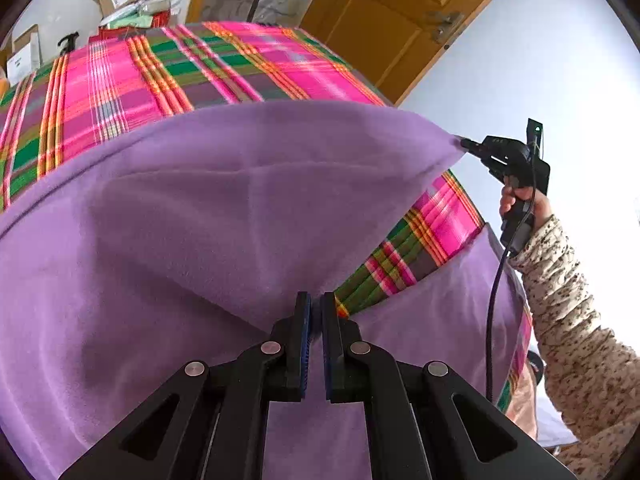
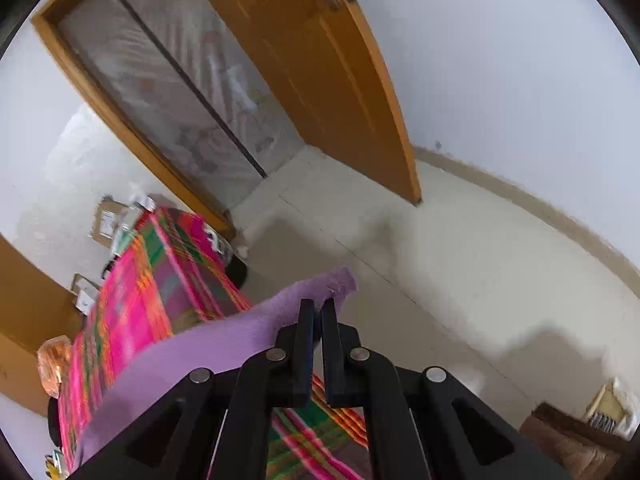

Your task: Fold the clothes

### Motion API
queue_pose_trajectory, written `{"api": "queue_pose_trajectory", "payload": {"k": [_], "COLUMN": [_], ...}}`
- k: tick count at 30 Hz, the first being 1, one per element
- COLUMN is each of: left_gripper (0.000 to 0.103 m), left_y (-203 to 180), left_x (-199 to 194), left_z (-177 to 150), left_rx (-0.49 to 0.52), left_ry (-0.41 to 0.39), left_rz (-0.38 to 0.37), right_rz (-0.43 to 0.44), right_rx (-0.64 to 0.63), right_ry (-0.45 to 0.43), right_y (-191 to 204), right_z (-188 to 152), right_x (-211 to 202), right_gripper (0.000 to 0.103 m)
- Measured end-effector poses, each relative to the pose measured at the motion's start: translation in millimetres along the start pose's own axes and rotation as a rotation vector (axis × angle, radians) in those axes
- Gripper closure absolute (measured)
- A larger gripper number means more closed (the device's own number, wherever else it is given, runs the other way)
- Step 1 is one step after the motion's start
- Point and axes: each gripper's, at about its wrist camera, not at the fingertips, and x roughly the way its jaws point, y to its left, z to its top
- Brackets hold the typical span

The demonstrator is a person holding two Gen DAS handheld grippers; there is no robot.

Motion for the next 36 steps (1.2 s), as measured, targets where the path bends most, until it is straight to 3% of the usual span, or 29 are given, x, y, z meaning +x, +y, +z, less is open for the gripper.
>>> {"api": "queue_pose_trajectory", "payload": {"k": [4, 7, 10, 15, 23, 32, 36], "left_gripper": [0.098, 0.097, 0.086, 0.077, 0.077, 0.077, 0.077], "left_y": [-1, -2, -3, 4, 62, 129, 149], "left_x": [9, 7, -2, -39, -107, -159, -175], "left_z": [-3, -2, -3, -10, -48, -132, -174], "left_rx": [-0.006, -0.009, -0.007, -0.022, -0.246, -0.514, -0.602], "left_ry": [0.032, 0.035, 0.031, -0.052, -0.195, -0.267, -0.292], "left_rz": [-0.008, -0.015, -0.037, -0.013, 0.067, 0.198, 0.228], "right_rz": [-0.023, -0.095, -0.169, -0.141, 0.078, 0.309, 0.374], "right_rx": [0.041, 0.023, 0.0, -0.098, -0.381, -0.689, -0.809], "right_ry": [0.051, 0.038, 0.011, -0.023, 0.059, 0.256, 0.297], "right_y": [-9, -5, 0, 34, 128, 208, 227], "right_z": [-6, -5, -3, -11, -75, -202, -253], "right_x": [16, 13, 1, -28, -60, -93, -113], "right_gripper": [0.098, 0.096, 0.092, 0.092, 0.092, 0.092, 0.091]}}
